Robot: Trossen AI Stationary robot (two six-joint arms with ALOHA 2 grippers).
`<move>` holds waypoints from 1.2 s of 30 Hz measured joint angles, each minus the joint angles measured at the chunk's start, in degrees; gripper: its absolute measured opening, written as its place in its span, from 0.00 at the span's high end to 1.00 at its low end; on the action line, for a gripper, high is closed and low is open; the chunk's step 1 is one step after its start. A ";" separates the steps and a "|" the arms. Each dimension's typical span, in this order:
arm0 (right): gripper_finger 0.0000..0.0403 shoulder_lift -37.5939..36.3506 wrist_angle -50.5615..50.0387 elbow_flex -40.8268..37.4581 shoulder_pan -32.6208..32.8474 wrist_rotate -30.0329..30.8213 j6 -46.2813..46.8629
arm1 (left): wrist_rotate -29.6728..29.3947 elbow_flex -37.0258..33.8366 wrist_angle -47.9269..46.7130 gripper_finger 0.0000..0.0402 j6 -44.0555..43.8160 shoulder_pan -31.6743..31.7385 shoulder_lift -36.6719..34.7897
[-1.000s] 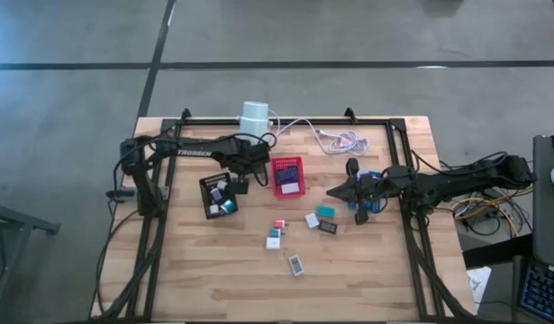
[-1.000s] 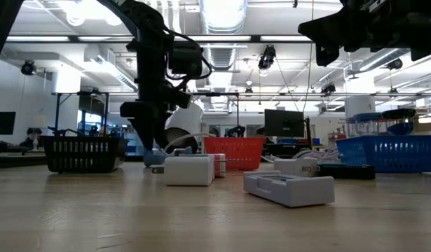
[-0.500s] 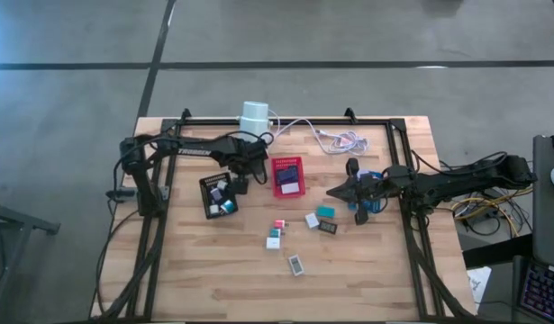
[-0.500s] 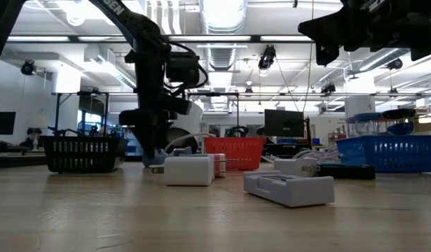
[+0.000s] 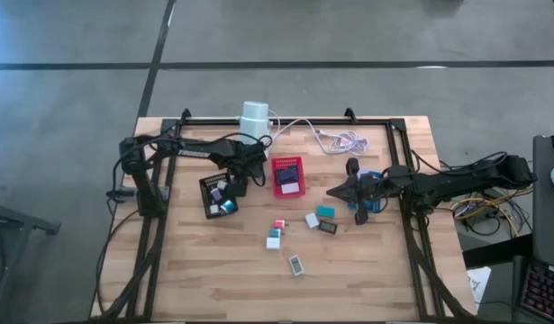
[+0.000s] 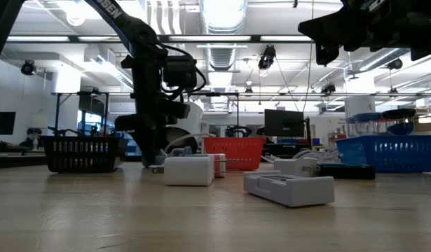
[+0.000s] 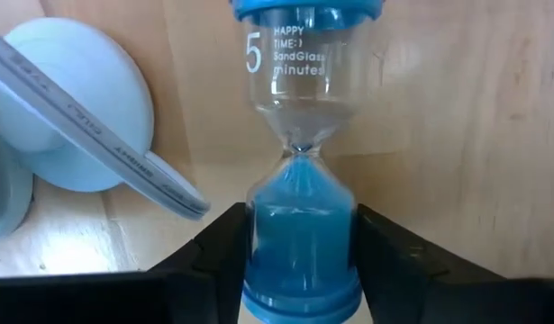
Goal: Pick & Place Office items
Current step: Put the light blue hourglass into the blue basket
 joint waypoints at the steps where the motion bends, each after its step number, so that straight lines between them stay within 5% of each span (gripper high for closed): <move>1: 0.98 0.01 0.14 0.00 0.00 0.00 0.00 | 0.00 -0.11 0.05 0.60 0.43 0.00 0.00; 36: 0.98 0.01 -0.15 0.00 -0.02 -0.02 0.01 | -0.39 2.47 -9.89 0.66 -3.74 -4.23 -4.97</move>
